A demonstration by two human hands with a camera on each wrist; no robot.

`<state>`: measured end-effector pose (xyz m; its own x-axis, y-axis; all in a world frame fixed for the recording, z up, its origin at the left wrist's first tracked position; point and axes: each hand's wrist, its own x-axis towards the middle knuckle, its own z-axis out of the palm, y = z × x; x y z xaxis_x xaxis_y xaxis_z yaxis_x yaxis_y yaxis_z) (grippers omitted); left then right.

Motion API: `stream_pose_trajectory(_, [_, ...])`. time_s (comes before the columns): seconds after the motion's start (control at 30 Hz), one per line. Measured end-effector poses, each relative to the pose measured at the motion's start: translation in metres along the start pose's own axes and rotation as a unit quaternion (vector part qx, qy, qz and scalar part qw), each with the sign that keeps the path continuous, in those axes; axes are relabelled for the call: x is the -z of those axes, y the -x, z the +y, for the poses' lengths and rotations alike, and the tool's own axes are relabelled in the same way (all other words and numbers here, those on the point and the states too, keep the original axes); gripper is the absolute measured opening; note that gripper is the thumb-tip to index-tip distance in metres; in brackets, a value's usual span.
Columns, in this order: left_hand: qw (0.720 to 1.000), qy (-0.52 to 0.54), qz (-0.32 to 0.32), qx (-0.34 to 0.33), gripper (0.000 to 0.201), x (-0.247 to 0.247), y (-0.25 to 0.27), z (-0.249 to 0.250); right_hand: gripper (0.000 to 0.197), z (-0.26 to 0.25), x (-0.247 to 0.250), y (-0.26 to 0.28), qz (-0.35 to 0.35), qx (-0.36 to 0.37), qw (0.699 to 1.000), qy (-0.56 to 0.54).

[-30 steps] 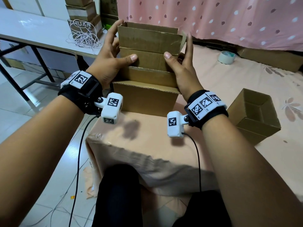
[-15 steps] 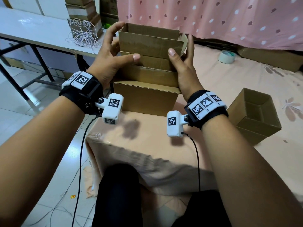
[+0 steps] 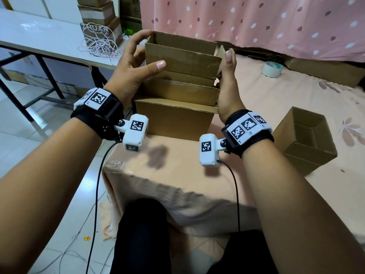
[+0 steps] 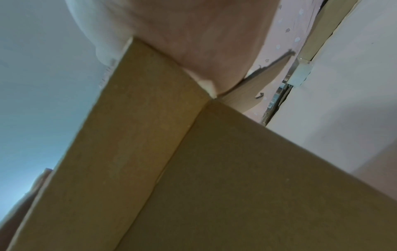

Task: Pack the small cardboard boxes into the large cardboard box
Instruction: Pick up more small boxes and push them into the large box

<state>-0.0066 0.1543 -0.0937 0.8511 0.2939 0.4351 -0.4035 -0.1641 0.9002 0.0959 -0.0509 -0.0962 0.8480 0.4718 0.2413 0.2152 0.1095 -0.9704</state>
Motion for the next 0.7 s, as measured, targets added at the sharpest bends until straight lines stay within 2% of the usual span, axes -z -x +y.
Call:
stream_pose_trajectory(0.13, [1.000, 0.027, 0.003, -0.001, 0.067, 0.001, 0.000, -0.002, 0.112, 0.000, -0.001, 0.000, 0.005, 0.005, 1.000, -0.008])
stream_pose_trajectory(0.3, [0.999, 0.031, -0.004, 0.000, 0.058, 0.000, 0.001, -0.001, 0.088, -0.007, -0.005, 0.004, 0.036, 0.009, 0.999, -0.001])
stream_pose_trajectory(0.37, [0.999, 0.033, -0.006, -0.004, 0.054, -0.001, 0.001, -0.001, 0.084, -0.005, -0.003, 0.001, 0.039, 0.011, 0.999, 0.000])
stream_pose_trajectory(0.43, [0.999, 0.037, -0.006, -0.006, 0.053, -0.001, 0.000, -0.001, 0.081, -0.003, -0.002, 0.000, 0.041, 0.012, 0.999, 0.007])
stream_pose_trajectory(0.57, [0.999, 0.043, -0.007, -0.004, 0.054, 0.000, 0.001, -0.002, 0.063, -0.002, 0.000, 0.001, 0.038, 0.017, 0.999, 0.030])
stream_pose_trajectory(0.7, [0.999, 0.051, 0.000, -0.003, 0.055, -0.001, 0.003, 0.000, 0.068, -0.002, 0.000, 0.000, 0.036, 0.023, 0.998, 0.038])
